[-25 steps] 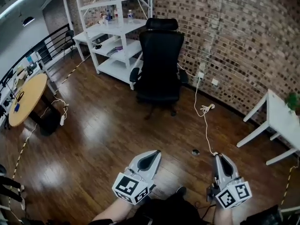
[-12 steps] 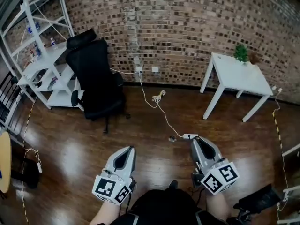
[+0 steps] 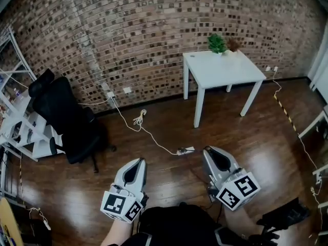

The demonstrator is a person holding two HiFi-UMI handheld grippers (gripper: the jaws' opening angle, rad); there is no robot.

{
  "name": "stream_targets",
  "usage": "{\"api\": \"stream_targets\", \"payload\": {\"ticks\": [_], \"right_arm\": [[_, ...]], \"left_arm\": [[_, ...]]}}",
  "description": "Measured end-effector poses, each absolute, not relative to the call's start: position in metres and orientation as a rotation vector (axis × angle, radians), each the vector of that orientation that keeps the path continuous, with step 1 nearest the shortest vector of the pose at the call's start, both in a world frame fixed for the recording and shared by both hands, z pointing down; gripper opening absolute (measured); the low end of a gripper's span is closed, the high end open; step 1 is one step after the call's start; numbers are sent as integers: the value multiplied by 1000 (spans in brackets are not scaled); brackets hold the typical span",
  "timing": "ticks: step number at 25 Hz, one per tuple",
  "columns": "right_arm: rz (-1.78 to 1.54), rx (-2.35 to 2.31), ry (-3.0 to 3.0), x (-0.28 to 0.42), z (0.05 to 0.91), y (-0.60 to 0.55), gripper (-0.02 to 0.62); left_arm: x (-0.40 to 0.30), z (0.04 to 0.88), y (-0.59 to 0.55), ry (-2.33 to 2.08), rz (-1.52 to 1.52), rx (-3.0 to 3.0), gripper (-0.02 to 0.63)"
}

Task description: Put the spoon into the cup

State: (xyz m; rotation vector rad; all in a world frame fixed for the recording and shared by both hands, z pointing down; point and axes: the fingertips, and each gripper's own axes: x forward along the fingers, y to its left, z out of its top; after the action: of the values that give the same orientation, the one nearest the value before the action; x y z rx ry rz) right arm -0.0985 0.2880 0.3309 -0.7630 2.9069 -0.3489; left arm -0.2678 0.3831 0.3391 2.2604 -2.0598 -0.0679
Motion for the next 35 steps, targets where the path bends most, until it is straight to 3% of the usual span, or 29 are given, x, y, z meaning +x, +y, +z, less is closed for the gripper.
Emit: {"api": "stream_targets", "payload": {"ticks": [15,35], "right_arm": [[-431,-1210,2729,-13,359,209,46],[-400,-1608,2552,-13,349,72,46]], "left_arm": [[-205,368,250,-1650,-17,2487,-6],[-191,363,55,-1164,-86,2744,-6]]}}
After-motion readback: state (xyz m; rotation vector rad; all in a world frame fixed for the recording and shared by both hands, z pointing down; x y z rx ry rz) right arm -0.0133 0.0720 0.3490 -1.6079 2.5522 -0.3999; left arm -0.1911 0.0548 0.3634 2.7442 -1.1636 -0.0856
